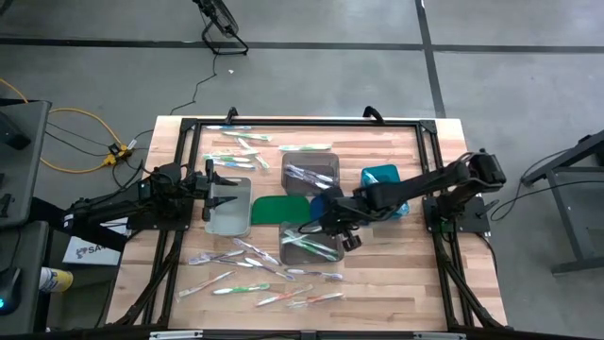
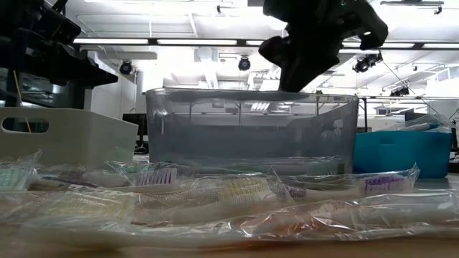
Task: Pick & Place Toothbrushes
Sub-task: Put the green toothbrush into the bottom black bin
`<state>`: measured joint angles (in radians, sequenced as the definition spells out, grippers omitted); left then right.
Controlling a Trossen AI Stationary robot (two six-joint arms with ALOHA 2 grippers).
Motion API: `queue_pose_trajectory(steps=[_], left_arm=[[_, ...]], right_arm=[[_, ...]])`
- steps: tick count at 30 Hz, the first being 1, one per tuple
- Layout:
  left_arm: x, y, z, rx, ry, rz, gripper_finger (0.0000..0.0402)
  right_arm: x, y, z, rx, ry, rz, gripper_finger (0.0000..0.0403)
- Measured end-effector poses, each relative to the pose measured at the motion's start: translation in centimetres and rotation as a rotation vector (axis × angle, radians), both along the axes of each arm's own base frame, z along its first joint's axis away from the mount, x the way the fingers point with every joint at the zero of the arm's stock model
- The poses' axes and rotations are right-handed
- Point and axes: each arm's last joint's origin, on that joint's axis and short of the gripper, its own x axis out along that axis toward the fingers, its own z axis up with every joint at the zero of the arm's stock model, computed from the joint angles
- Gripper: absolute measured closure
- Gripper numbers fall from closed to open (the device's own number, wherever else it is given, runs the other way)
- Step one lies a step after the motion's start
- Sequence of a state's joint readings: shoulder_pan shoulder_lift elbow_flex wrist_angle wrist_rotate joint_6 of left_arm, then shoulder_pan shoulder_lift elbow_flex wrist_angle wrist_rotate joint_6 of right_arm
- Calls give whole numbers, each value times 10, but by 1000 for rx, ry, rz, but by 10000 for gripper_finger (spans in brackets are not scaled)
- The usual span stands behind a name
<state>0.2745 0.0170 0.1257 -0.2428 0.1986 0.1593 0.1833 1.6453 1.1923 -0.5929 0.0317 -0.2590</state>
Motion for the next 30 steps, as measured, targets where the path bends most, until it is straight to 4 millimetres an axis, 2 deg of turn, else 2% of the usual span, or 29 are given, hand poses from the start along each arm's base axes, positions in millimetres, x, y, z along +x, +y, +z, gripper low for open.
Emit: queue_pose_trajectory(steps=[9,14,25,30], left_arm=[[0,0,0,0,0,0,215],[0,0,0,0,0,0,215],[0,0,0,0,0,0,215],[0,0,0,0,0,0,215]], right_arm=[[2,3,-7,-22,15,193,388],[3,3,-10,-33,28,226,377],[5,4,-9,-30,0,253,261],[3,1,1,8,-28,123,219]])
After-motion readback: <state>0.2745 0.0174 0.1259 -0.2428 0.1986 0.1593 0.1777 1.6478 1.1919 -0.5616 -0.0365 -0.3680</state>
